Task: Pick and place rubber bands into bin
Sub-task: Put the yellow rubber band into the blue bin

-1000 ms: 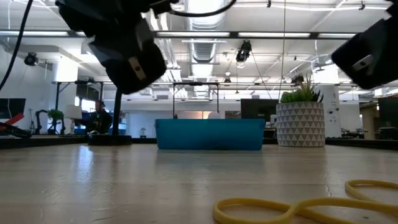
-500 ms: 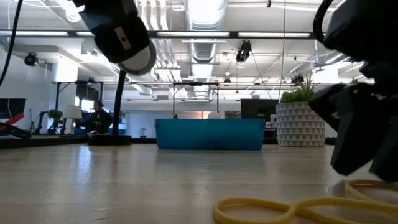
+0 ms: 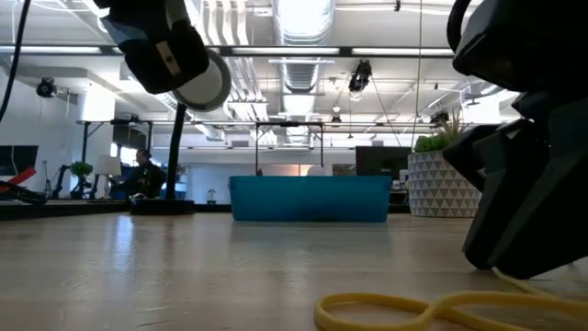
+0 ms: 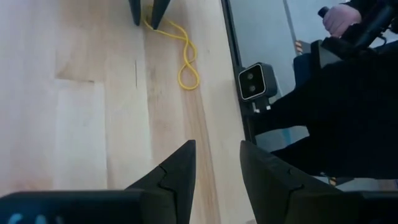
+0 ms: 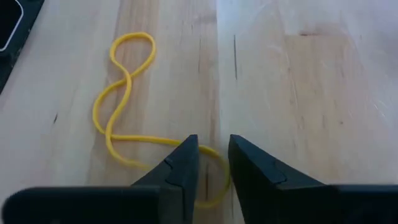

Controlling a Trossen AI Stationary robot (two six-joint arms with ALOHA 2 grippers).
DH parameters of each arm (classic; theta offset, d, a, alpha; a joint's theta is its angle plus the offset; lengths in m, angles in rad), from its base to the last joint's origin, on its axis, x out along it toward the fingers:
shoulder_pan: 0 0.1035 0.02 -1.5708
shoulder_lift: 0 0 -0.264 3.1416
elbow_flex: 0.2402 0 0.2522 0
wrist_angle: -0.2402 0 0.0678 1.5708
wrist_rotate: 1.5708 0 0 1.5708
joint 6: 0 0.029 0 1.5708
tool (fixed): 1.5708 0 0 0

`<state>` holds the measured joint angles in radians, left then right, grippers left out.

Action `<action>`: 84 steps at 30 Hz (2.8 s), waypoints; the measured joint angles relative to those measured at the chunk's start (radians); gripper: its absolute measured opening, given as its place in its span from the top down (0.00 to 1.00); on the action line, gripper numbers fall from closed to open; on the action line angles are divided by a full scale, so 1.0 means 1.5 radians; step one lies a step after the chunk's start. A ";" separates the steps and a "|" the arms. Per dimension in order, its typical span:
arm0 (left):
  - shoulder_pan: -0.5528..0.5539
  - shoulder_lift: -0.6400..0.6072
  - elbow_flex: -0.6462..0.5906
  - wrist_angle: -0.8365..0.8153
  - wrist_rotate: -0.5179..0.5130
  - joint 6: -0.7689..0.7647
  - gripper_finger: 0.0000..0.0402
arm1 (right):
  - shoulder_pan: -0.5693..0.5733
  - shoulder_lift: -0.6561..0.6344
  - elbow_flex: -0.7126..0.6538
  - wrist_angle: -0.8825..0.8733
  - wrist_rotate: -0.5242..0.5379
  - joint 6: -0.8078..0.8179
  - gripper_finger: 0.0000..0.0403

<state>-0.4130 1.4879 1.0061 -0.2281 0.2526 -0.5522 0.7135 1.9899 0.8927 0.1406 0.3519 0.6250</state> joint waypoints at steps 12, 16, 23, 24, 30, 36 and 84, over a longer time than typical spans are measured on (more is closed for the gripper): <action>-0.029 0.000 0.000 0.000 -0.005 -0.013 0.73 | 0.078 0.000 0.014 -0.060 0.015 0.129 0.96; -0.030 0.000 0.000 0.000 -0.018 -0.005 0.73 | 0.105 -0.032 0.016 -0.117 0.027 0.201 0.98; -0.030 0.000 -0.001 0.000 -0.052 0.046 0.73 | 0.110 -0.112 0.073 -0.397 0.134 0.254 0.98; -0.030 0.000 -0.001 0.000 -0.055 0.055 0.73 | 0.106 -0.123 0.089 -0.425 0.151 0.251 0.98; -0.030 0.000 -0.001 0.000 -0.104 0.082 0.73 | 0.087 -0.165 0.176 -0.598 0.244 0.216 0.98; -0.030 0.000 -0.003 0.000 -0.139 0.082 0.73 | 0.047 -0.183 0.265 -0.724 0.349 0.176 0.98; -0.088 -0.152 -0.053 -0.001 -0.403 0.099 0.73 | -0.473 -0.234 0.418 -0.500 0.285 -0.389 0.98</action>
<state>-0.5449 1.2594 0.9273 -0.2297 -0.3515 -0.4036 0.0043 1.6390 1.5199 -0.6094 0.7798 0.0410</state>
